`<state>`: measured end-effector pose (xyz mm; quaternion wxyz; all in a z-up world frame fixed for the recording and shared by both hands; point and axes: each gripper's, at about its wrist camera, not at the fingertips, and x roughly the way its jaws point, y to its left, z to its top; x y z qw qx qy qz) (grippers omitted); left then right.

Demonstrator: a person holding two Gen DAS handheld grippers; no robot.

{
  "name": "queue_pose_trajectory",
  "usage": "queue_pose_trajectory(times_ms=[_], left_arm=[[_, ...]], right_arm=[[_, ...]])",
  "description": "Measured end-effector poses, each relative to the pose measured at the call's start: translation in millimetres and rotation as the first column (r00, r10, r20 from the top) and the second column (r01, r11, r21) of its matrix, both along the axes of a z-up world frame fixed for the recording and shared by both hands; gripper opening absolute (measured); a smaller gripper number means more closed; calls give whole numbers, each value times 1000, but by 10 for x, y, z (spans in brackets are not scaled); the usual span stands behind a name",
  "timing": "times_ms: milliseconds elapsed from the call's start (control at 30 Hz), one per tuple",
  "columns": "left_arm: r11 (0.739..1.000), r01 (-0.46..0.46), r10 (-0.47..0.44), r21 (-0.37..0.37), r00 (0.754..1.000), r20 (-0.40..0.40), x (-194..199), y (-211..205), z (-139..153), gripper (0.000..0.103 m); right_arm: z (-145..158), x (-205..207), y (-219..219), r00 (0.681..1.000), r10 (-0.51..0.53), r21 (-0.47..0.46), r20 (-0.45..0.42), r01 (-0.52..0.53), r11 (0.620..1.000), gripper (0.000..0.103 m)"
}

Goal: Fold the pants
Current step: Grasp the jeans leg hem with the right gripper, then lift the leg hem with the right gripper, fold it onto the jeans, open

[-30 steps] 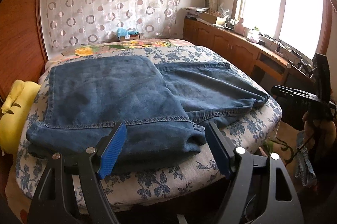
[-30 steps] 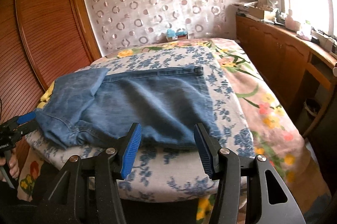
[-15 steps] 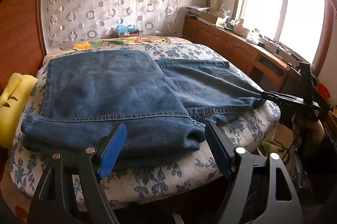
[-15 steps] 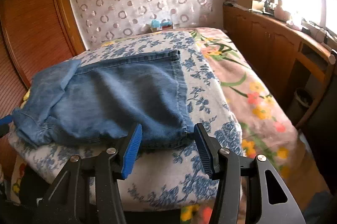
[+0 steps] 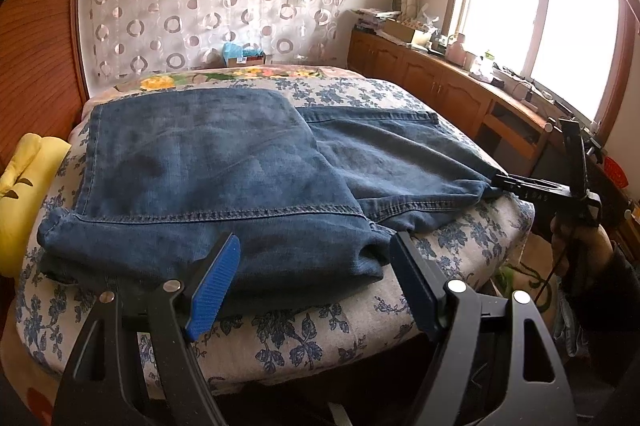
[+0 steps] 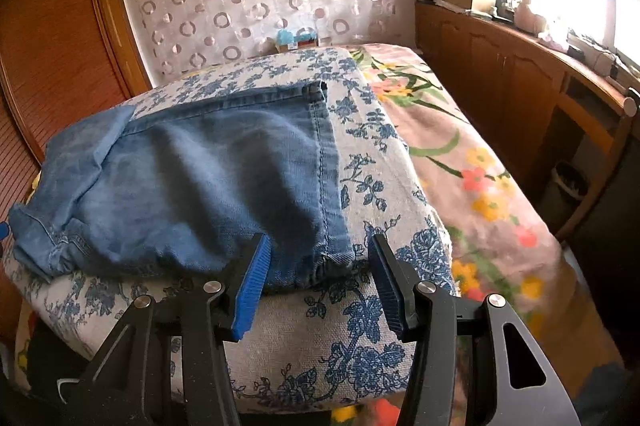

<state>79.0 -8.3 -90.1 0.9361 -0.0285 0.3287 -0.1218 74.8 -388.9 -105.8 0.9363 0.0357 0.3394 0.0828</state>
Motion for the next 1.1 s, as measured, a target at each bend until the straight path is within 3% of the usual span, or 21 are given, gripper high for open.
queue_pose_trajectory(times_ms=[133, 200, 233, 400, 633, 933, 1100], left_arm=[[1000, 0, 0, -1, 1000, -1, 4, 3, -1, 78], [1000, -1, 1, -1, 1000, -1, 5, 3, -1, 78], [1000, -1, 1, -1, 1000, -1, 5, 3, -1, 78], [1000, -13, 13, -6, 1000, 6, -4, 59, 16, 78], [999, -29, 30, -19, 999, 26, -29, 138, 75, 78], [997, -66, 68, -42, 996, 53, -120, 337, 154, 78], [994, -93, 96, -55, 993, 66, -181, 486, 186, 78]], right_arm=[[12, -9, 14, 1000, 6, -16, 10, -6, 1000, 36], [13, -7, 20, 1000, 8, -25, 11, -8, 1000, 20], [20, -7, 18, 1000, 13, -24, 11, -13, 1000, 17], [210, -61, 21, 997, 57, 14, 56, -58, 998, 16], [871, -281, 275, 966, 157, 3, 207, -161, 987, 16], [1589, -501, 1034, 869, 368, -78, 332, -363, 928, 15], [1754, -536, 1468, 812, 472, -114, 343, -463, 879, 15]])
